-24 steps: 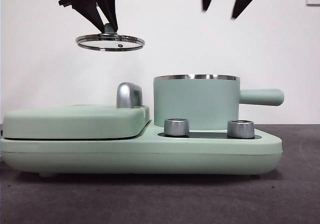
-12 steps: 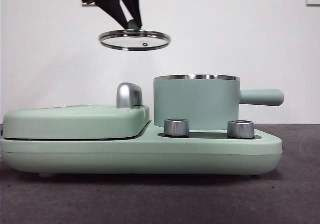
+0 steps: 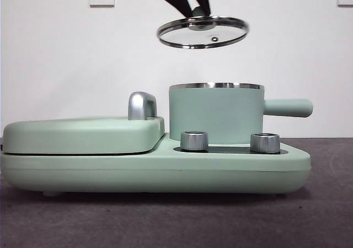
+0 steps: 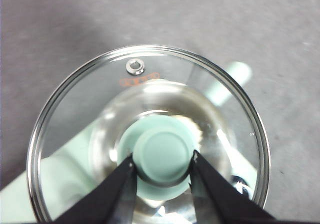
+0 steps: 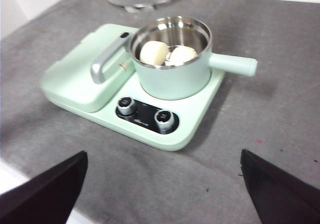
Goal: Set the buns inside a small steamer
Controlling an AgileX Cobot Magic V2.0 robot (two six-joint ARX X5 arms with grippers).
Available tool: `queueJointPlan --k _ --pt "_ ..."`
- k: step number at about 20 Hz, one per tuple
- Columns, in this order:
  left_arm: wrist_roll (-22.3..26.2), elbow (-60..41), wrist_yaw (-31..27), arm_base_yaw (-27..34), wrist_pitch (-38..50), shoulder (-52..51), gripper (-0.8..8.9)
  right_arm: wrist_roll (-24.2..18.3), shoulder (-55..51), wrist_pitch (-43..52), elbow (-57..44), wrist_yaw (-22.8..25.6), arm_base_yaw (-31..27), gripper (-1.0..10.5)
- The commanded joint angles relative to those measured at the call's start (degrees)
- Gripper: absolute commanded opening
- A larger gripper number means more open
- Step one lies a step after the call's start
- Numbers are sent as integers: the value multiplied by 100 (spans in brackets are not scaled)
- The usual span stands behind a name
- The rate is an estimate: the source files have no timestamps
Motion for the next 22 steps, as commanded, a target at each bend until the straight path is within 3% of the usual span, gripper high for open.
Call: queueJointPlan --k 1,22 --pt "-90 247 26 -181 -74 92 55 74 -70 52 39 -162 39 488" --pt "20 -472 -109 -378 103 479 19 11 -70 59 39 -278 39 488"
